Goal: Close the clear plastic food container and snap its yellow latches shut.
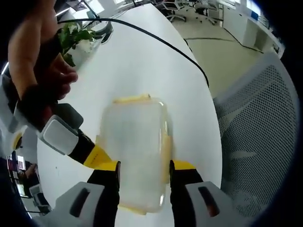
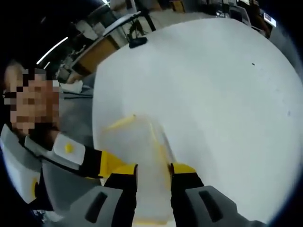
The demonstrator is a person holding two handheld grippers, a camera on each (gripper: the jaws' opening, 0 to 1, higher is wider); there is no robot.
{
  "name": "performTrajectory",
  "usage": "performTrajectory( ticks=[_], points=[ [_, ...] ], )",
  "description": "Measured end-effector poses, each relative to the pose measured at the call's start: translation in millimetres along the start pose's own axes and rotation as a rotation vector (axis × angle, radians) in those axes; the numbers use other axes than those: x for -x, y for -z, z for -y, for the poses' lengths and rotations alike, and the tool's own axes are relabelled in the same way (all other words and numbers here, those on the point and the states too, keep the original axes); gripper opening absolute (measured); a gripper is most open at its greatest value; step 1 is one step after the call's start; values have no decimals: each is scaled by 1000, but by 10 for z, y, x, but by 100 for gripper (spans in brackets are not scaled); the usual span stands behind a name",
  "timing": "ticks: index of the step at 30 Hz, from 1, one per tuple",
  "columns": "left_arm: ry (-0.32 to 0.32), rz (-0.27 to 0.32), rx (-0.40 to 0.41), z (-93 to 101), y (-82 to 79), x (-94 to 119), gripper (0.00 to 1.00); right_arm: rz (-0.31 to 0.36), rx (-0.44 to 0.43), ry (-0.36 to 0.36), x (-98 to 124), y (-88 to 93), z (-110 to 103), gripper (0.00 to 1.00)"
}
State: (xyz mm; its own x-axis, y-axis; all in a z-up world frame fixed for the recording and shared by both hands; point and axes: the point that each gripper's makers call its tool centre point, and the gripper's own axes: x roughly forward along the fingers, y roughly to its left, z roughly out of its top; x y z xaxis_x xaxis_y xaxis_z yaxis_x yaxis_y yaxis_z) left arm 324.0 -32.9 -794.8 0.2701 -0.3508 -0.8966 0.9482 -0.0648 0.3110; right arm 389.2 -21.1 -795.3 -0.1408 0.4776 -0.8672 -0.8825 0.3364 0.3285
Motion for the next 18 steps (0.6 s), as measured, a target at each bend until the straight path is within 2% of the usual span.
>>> performTrajectory(
  ticks=[3,9,18],
  points=[
    [37,24,30,12,-8,25,41,0,-7,7,-7,-4,2,25],
    [67,42,67,28,24,85,37,16,18,28,6,-23,-2,24],
    [94,72,151,-20,35,181,37,13,20,43,67,15,6,24]
  ],
)
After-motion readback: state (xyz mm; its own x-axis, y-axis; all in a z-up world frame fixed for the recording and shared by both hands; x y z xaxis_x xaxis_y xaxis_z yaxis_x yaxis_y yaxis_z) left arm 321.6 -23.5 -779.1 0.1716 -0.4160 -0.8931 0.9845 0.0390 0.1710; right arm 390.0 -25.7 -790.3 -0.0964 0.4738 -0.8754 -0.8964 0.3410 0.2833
